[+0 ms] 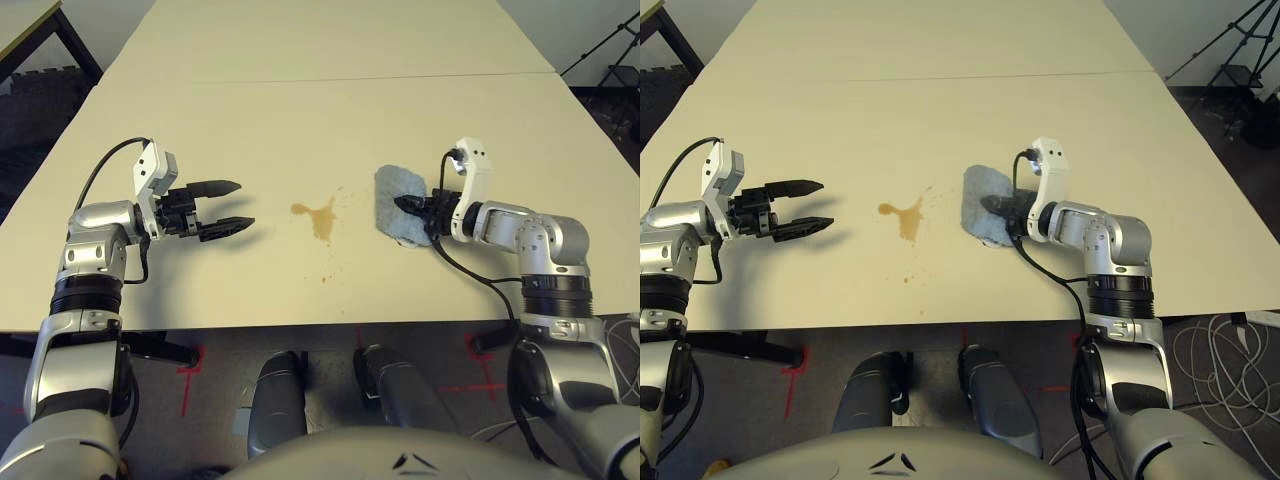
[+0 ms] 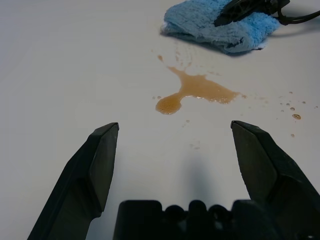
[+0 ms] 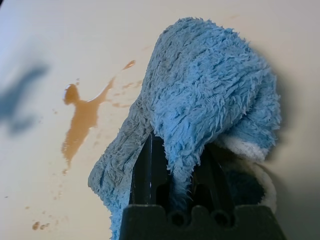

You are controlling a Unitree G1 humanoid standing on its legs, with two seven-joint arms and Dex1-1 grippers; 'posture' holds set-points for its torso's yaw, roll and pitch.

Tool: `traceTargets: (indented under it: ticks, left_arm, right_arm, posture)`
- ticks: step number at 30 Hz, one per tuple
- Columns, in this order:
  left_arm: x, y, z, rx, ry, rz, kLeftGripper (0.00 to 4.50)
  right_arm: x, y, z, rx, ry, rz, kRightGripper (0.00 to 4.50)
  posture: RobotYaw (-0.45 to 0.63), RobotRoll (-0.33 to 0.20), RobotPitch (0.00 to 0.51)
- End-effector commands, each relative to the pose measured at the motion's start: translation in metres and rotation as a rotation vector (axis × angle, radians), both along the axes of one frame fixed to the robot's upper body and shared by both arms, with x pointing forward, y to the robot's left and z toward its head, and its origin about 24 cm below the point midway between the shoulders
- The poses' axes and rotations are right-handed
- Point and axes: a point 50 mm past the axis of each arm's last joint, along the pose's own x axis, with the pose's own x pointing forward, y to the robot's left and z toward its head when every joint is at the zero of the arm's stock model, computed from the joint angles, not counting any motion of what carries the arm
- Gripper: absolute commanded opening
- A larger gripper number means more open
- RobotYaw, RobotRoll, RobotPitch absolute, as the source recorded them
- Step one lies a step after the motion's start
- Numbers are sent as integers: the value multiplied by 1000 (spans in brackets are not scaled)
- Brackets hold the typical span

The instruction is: Wipe the water off the table with a rag.

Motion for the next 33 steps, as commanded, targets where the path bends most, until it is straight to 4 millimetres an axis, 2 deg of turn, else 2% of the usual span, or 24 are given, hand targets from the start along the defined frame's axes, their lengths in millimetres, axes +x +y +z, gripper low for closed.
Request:
traceTargets:
  ticks: [1, 10, 18, 24, 33]
  left_arm:
    - [-2, 3, -3, 33, 21, -9, 4500]
    - [-4, 6, -1, 40, 26, -11, 4500]
    - [-9, 6, -5, 36, 30, -6, 4500]
    - [-12, 7, -7, 32, 30, 1, 4500]
    - [-17, 9, -8, 31, 29, 15, 4500]
  right_arm:
    - [-5, 21, -11, -12, 53, 78, 145]
    - [6, 59, -17, -19, 49, 151, 145]
    - [12, 87, -19, -27, 38, 216, 144]
    - [12, 113, -19, -28, 30, 288, 144]
    - [6, 139, -20, -36, 22, 390, 144]
  posture:
    - [-223, 0, 143]
    - [-215, 0, 160]
    - [-190, 0, 157]
    - [-160, 0, 154]
    - [-142, 0, 153]
